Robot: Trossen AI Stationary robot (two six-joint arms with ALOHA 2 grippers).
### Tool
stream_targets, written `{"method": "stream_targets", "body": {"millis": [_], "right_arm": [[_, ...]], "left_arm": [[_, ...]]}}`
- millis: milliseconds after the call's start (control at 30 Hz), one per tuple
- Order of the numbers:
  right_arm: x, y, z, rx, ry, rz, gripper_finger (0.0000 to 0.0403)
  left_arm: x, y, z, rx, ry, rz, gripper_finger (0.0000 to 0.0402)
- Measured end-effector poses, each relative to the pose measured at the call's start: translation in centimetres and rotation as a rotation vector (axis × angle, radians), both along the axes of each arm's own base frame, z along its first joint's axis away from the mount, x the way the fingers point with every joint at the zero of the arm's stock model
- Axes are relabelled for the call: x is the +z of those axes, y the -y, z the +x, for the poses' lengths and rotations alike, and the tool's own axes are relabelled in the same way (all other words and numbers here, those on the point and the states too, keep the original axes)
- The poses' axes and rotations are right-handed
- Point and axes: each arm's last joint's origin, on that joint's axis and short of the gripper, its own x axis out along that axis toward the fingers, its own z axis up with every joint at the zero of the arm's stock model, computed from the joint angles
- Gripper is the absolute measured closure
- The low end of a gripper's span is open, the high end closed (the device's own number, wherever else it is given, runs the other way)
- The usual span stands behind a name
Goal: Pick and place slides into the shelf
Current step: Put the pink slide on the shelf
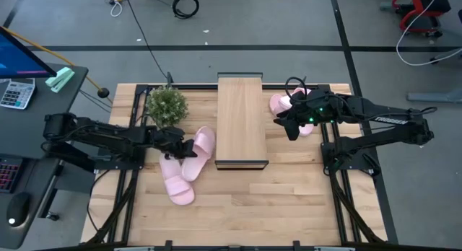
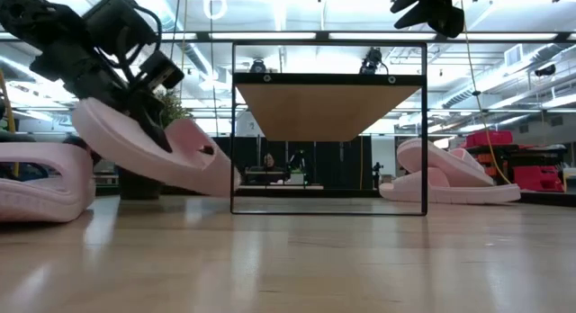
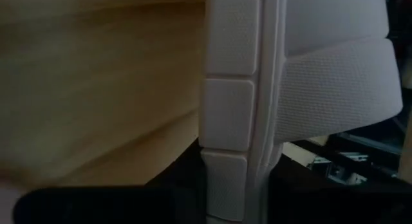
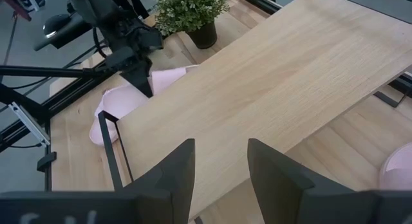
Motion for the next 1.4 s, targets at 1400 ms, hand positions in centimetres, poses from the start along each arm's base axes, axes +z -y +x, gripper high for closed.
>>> {"method": "stream_targets", "body": {"millis": [1400], "right_arm": [[2.8,0.6,1.5,0.024,0.233,-0.357,0.0254]], "left_arm": [[18.6,-1.1,3.8,0.822,0.327,0.720,0.0316]]}}
